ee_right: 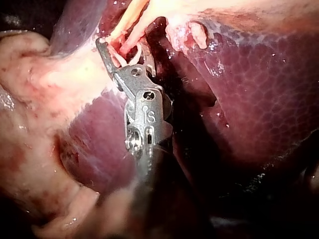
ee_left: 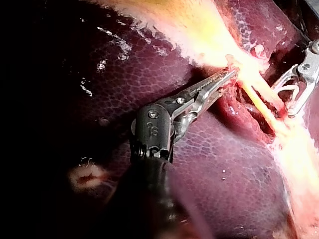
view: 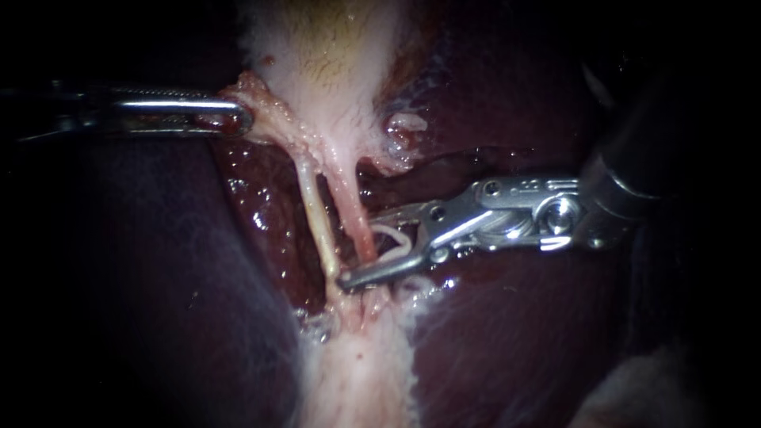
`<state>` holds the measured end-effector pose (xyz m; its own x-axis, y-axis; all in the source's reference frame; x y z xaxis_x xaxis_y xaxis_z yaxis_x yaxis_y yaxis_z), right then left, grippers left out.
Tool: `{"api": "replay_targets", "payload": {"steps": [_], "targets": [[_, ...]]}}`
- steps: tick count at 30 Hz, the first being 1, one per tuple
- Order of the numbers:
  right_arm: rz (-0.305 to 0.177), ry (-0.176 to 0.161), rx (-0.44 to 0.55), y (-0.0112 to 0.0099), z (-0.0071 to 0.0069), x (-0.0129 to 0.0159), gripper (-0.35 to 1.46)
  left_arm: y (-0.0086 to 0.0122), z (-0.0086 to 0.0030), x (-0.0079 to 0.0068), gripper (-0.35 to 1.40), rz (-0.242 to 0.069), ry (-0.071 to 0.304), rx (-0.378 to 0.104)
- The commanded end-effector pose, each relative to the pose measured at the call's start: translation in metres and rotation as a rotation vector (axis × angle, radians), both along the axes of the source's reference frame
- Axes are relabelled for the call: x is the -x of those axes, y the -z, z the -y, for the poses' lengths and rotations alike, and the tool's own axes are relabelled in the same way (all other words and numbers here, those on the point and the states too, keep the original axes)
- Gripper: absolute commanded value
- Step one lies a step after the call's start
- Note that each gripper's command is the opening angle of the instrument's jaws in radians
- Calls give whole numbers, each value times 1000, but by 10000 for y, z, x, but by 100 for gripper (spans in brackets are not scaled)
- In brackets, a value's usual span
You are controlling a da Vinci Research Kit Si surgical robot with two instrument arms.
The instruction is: Clipping first clip left tube
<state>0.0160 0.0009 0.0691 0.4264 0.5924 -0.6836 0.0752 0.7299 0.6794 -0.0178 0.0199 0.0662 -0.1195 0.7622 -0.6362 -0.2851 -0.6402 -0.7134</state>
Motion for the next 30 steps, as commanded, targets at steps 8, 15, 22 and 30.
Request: {"api": "replay_targets", "payload": {"steps": [8,15,22,30], "targets": [[71,-17,44,23,-4,20,49,0,0,0,-35,0,0,0],[95,-38,51,45,-4,32,49,0,0,-1,-35,0,0,0],[135,-21,53,72,7,25,49,0,0,-1,-35,0,0,0],[159,-21,56,86,17,-3,49,0,0,-1,-35,0,0,0]]}}
